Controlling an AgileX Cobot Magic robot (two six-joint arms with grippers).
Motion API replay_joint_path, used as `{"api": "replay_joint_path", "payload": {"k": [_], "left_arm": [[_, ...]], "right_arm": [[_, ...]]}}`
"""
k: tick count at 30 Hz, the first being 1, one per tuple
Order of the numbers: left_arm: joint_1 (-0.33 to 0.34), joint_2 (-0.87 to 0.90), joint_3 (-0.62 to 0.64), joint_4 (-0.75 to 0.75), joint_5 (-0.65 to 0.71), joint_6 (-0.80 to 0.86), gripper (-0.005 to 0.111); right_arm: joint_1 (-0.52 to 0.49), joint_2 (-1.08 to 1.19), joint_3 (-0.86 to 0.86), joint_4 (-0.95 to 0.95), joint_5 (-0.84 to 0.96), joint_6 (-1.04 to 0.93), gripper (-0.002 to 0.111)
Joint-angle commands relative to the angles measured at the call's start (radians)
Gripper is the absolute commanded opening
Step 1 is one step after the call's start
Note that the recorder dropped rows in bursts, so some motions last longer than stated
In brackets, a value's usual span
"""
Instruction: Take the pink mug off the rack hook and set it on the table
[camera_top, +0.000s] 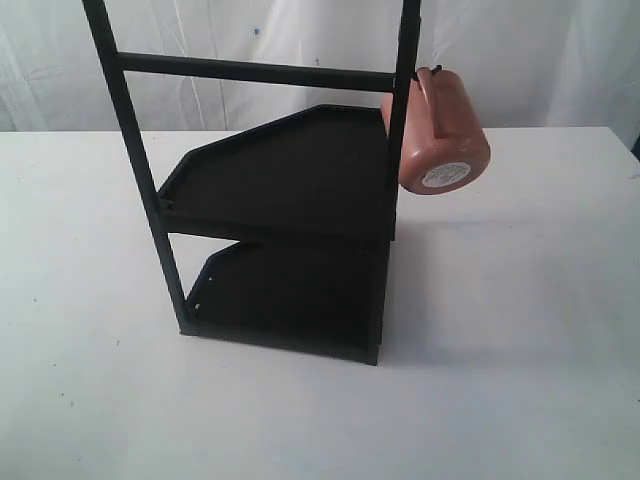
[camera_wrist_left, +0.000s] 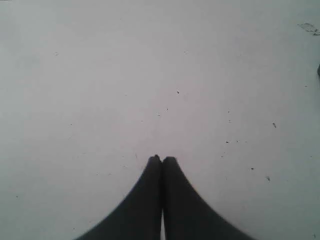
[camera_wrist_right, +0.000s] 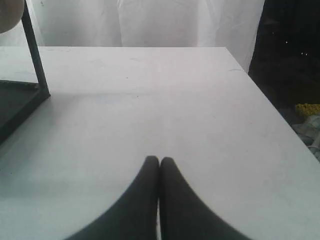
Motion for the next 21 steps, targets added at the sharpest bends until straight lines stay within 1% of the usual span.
{"api": "replay_joint_path", "payload": {"k": [1,7,13,15,17,18,21], "left_arm": [[-0.003,-0.004,0.003,-0.003,-0.004,0.004,0.000],[-0.003,-0.004,0.003,-0.003,-0.004,0.004,0.000],[-0.003,-0.004,0.003,-0.003,-0.004,0.004,0.000],[-0.003,-0.004,0.003,-0.003,-0.004,0.004,0.000],[-0.003,-0.004,0.003,-0.003,-0.004,0.004,0.000],[-0.003,-0.004,0.003,-0.003,-0.004,0.004,0.000],[-0.003,-0.004,0.003,-0.003,-0.004,0.004,0.000]], "right_arm": [[-0.008,-0.003,0.002,0.004,-0.007,0.005,0.000],[-0.008,-0.003,0.002,0.004,-0.007,0.005,0.000],[-0.008,-0.003,0.002,-0.158,-0.022,-0.226,0.000],[-0.008,-0.003,0.002,-0.174,-0.035,-0.248,0.000],[-0.008,-0.003,0.002,-0.148,-0.098,-0.232,0.000],[-0.006,-0.003,0.002,-0.096,-0.160,-0.197,0.000],[-0.006,-0.003,0.002,0.127,-0.413,0.015,0.000]]}}
